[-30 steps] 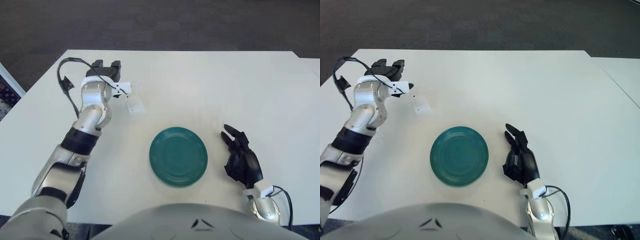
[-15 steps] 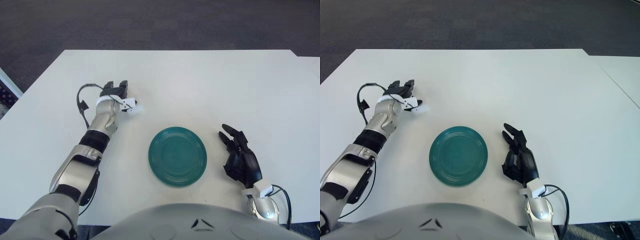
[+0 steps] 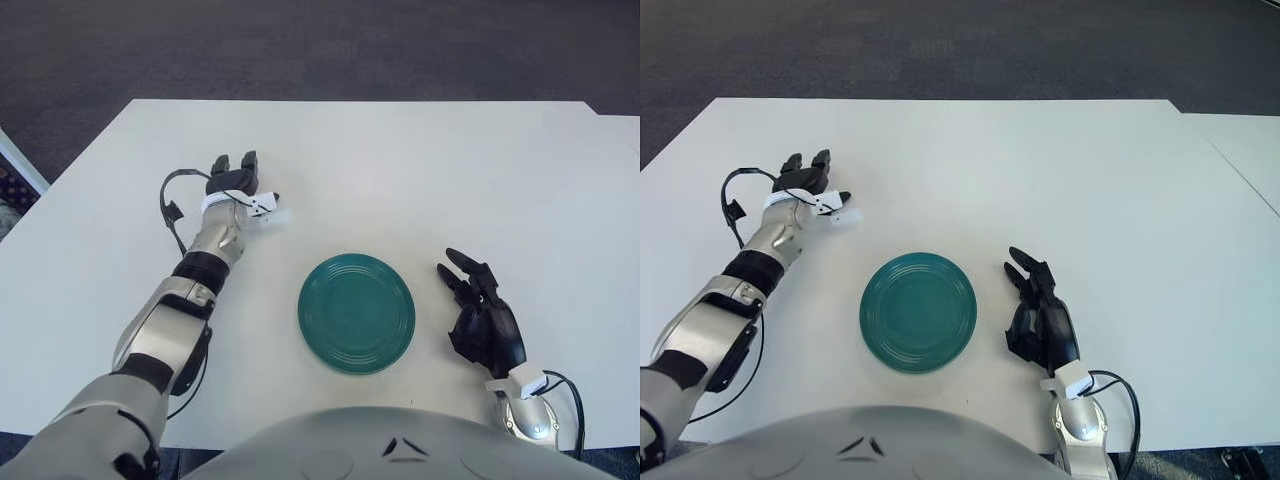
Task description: Put the charger into the plate.
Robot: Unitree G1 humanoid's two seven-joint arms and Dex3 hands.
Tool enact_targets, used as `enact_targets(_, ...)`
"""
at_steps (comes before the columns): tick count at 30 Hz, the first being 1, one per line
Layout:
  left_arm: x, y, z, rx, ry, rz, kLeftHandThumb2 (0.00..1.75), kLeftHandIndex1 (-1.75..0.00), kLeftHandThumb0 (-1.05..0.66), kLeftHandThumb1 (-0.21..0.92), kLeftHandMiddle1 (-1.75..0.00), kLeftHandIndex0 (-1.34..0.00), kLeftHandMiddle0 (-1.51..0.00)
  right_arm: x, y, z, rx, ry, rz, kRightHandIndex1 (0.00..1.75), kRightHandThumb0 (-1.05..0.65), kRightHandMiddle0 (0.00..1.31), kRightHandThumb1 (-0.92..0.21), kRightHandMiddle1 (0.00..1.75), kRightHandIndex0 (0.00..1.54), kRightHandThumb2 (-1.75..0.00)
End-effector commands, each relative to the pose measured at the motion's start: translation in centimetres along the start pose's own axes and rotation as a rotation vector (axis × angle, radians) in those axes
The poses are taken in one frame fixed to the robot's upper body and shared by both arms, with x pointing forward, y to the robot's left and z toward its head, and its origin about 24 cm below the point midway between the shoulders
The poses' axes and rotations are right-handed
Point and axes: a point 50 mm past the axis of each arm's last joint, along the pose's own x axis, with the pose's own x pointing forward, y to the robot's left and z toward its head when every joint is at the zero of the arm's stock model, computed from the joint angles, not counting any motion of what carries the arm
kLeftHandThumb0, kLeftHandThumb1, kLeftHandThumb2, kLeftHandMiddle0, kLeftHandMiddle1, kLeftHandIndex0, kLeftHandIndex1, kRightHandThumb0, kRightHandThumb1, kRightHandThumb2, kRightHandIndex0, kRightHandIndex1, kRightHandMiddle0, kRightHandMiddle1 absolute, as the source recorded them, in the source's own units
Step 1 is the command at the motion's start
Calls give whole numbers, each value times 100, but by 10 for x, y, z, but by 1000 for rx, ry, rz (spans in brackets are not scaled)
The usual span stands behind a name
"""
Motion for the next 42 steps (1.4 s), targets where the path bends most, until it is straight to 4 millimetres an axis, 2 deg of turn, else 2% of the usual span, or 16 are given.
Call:
enact_targets(1, -2, 1, 3, -8, 0, 19, 72, -3, -105, 92, 0, -5, 0, -9, -1, -13, 0, 97, 9, 0, -105, 4, -92, 65, 37, -116)
enact_targets(3, 2, -9, -1, 2, 6, 6, 72, -3, -105, 92, 0, -5, 0, -9, 0, -11, 8, 89, 10, 0, -105, 3, -92, 65, 37, -116)
enact_targets(7, -5, -4, 7, -5, -6, 40, 73, -4, -105, 92, 0, -6, 0, -9, 0, -12, 21, 87, 11, 0, -105, 2, -92, 65, 36, -116)
enact_targets(29, -10, -4, 10, -59, -10, 24, 76, -5, -105, 92, -1, -7, -2, -7, 1, -14, 30, 99, 10, 0, -105, 2, -92, 66, 35, -115)
enact_targets(38, -17, -7, 15, -63, -7, 10, 74, -7, -105, 92, -1, -10, -5, -9, 0, -20, 47, 127, 11, 0, -105, 0, -92, 65, 31, -114)
enact_targets(42, -12, -13, 12, -37, 5, -16, 74, -7, -105, 92, -1, -9, -6, -9, 0, -18, 38, 114, 11, 0, -105, 0, -92, 64, 31, -113)
